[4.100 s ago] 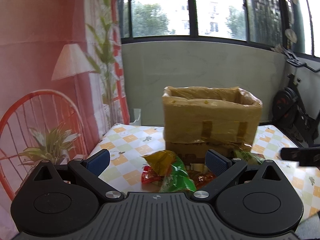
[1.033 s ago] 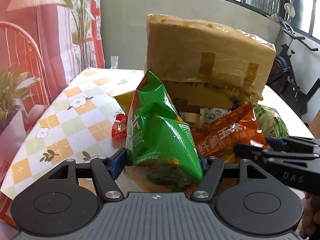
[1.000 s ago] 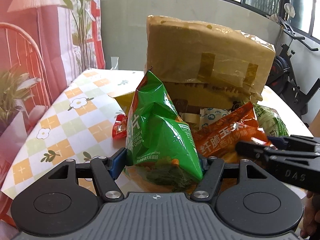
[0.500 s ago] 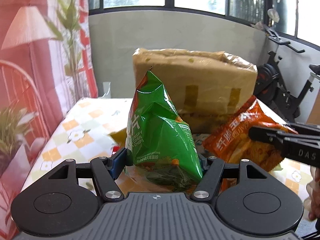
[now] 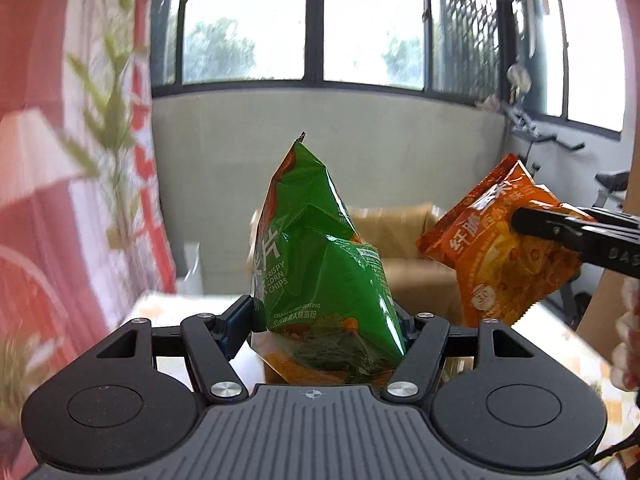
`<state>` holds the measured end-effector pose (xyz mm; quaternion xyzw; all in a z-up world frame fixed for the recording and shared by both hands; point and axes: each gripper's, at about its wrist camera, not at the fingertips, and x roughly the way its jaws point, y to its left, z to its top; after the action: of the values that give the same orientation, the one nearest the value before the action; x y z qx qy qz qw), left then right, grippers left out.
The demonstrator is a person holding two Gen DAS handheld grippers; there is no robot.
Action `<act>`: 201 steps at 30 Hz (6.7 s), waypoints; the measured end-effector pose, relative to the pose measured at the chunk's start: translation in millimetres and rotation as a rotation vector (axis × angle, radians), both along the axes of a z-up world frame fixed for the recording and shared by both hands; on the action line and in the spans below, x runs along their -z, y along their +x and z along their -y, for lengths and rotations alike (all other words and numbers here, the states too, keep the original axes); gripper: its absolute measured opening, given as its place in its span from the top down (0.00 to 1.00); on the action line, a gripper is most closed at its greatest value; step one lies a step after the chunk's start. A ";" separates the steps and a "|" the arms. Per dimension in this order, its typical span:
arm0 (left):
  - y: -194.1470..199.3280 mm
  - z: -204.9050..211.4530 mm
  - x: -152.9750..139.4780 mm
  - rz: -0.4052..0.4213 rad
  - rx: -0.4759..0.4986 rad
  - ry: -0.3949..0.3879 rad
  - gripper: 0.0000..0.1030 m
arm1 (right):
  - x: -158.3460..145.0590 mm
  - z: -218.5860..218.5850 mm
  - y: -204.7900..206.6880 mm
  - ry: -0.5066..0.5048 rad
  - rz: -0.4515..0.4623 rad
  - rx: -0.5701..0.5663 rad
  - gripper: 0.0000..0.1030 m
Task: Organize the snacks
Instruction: 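Lift the green bag with the left tool while the right tool lifts the orange bag, then drop both bags into the lined box, opening both tools, then grasp the yellow bag with the left tool while the right tool grasps the pale green bag, then lift the yellow bag with the left tool while the right tool lifts the pale green bag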
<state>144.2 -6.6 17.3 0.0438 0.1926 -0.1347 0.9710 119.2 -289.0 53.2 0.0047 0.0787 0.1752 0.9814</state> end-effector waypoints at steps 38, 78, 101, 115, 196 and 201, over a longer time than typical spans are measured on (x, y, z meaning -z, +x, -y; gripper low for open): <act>193.4 46.0 13.9 -0.184 0.053 0.002 0.16 | 39.2 -0.5 174.9 -0.165 -0.245 0.123 0.23; 43.4 -48.7 53.2 -0.146 -0.253 -0.124 0.11 | 101.3 25.8 24.3 -0.127 -0.237 0.003 0.00; 25.8 -29.7 100.8 -0.269 -0.241 -0.122 0.12 | 172.2 21.1 -8.4 -0.446 -0.382 -0.049 0.01; 26.8 -21.5 110.9 -0.298 -0.214 -0.107 0.15 | 199.0 -3.1 15.6 -0.606 -0.326 -0.043 0.00; 29.1 -36.9 70.0 -0.146 -0.190 -0.173 0.34 | 95.5 83.5 -32.3 0.119 -0.368 0.184 0.37; 26.0 -27.1 38.4 -0.044 -0.146 -0.159 0.34 | 63.5 89.7 -26.0 0.182 -0.278 0.163 0.37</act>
<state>170.2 20.5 -21.0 -0.0504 0.2055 -0.0795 0.9741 93.1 -378.6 -10.3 0.1239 0.1966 0.0994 0.9675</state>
